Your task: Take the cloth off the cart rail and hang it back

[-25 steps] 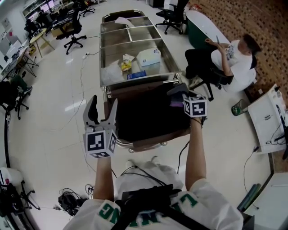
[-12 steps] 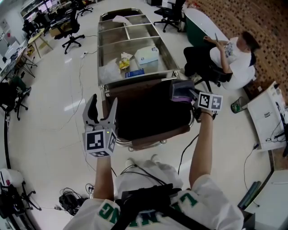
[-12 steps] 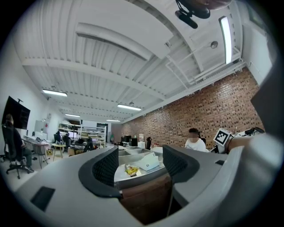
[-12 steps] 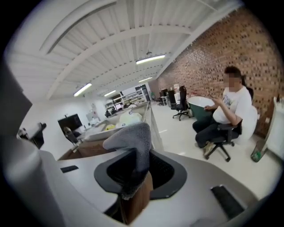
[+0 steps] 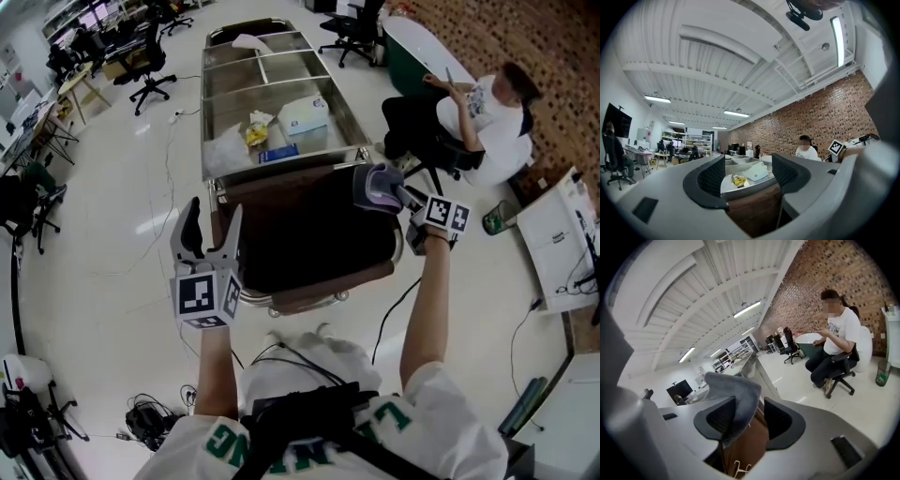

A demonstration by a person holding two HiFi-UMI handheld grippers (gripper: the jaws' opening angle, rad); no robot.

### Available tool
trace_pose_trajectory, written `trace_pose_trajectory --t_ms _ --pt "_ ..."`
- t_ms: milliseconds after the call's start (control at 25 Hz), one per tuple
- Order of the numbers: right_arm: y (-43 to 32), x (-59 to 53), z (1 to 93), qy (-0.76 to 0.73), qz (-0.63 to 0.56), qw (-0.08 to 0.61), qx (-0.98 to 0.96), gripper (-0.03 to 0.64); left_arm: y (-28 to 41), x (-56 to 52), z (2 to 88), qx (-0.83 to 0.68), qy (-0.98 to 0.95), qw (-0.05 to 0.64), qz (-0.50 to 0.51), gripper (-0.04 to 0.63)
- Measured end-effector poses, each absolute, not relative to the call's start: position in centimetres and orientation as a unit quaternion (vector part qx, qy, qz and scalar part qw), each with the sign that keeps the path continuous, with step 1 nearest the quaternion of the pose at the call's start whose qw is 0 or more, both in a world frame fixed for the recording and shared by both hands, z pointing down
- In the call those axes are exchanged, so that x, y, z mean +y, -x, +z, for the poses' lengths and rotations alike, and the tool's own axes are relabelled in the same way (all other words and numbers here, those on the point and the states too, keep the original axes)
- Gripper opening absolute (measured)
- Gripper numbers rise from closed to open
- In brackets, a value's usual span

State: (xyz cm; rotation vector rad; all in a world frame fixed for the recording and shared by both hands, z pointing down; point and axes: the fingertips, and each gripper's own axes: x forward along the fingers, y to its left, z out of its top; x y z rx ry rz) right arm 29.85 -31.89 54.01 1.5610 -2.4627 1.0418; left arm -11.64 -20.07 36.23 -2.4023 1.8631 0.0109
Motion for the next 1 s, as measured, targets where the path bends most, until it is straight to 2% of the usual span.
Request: trace_pose_trajectory --t_ms 480,840,880,920,1000 --pt "-30.1 -30.7 48.9 -0.513 0.268 -0.005 -0.815 0.222 10.7 -20.4 35.9 0.608 0.792 0.053 0.005 0.310" --pt "-23.4 -27.9 36.7 -0.511 0.079 -0.058 -0.854 0.241 9.8 -21.3 36.7 0.605 0.794 0.053 -0.003 0.310" --pt "-22.0 -27.5 35.9 -0.507 0.061 -0.060 -0.858 0.251 9.7 -21.3 36.6 0.604 0.795 0.053 -0.001 0.310" --pt "-20.6 -27.1 35.3 -0.504 0.044 -0.060 -0.861 0.312 9.6 -21.2 36.5 0.604 0.796 0.053 0.002 0.310" --pt "-17.9 -26.4 34.4 -0.497 0.010 -0.061 -0.865 0.352 9.6 -21.0 36.3 0.602 0.796 0.055 0.006 0.310"
